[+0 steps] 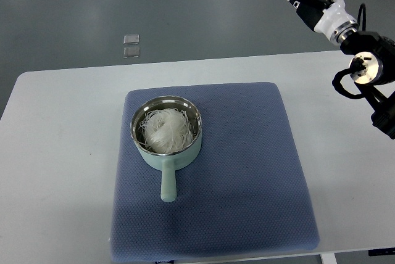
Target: Put vermicelli into pot with right hand
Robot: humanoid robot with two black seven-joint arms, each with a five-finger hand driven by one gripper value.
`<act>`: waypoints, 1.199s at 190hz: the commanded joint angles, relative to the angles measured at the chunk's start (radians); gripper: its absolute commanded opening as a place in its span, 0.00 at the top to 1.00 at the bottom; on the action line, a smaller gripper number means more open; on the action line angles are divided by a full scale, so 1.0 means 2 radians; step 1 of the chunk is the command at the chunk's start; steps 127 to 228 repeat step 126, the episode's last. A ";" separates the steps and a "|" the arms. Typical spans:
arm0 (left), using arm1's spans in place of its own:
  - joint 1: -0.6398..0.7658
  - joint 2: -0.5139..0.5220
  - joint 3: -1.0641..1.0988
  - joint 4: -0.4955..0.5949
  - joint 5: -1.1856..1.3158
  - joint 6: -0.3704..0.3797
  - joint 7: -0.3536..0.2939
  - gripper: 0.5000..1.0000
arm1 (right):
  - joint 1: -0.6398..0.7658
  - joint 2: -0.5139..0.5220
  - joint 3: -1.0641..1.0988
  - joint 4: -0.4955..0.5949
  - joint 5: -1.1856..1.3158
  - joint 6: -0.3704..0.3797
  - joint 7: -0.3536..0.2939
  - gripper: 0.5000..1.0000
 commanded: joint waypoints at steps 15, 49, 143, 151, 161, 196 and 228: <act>0.000 0.000 0.000 0.000 0.001 0.000 0.000 0.00 | -0.040 0.037 0.037 -0.038 0.028 0.000 0.046 0.14; 0.000 0.000 0.000 -0.001 0.001 0.000 0.000 0.00 | -0.059 0.046 0.037 -0.059 0.087 0.000 0.083 0.14; 0.000 0.000 -0.001 -0.001 0.001 0.000 0.000 0.00 | -0.075 0.066 0.037 -0.080 0.094 0.007 0.093 0.14; 0.000 0.000 -0.001 -0.001 0.001 0.000 0.000 0.00 | -0.075 0.066 0.037 -0.080 0.094 0.007 0.093 0.14; 0.000 0.000 -0.001 -0.001 0.001 0.000 0.000 0.00 | -0.075 0.066 0.037 -0.080 0.094 0.007 0.093 0.14; 0.000 0.000 -0.001 -0.001 0.001 0.000 0.000 0.00 | -0.075 0.066 0.037 -0.080 0.094 0.007 0.093 0.14; 0.000 0.000 -0.001 -0.001 0.001 0.000 0.000 0.00 | -0.075 0.066 0.037 -0.080 0.094 0.007 0.093 0.14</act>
